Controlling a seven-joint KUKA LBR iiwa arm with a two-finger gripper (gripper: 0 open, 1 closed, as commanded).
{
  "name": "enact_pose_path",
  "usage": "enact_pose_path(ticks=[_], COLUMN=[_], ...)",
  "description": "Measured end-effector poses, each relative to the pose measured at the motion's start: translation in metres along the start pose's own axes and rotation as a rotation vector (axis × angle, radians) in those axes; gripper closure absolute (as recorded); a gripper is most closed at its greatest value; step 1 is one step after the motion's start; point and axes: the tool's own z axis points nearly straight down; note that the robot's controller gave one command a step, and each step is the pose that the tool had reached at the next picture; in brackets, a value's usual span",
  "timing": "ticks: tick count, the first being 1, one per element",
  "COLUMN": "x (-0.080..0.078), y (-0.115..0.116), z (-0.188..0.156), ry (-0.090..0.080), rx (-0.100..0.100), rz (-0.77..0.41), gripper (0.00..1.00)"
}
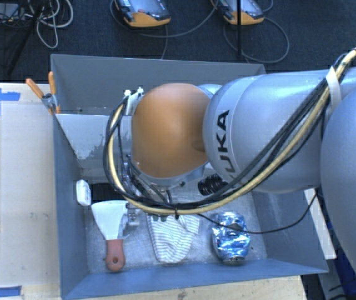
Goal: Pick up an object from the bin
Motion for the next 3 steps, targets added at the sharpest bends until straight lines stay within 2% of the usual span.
enact_pose_path(ticks=[1, 2, 3], x=[0.0, 0.017, 0.039], y=[0.0, -0.002, -0.002], z=[0.0, 0.029, 0.069], ry=[0.0, -0.004, 0.004], rx=[0.0, -0.001, 0.001], rz=[0.002, -0.268, -0.47], gripper=[0.0, 0.0, 0.0])
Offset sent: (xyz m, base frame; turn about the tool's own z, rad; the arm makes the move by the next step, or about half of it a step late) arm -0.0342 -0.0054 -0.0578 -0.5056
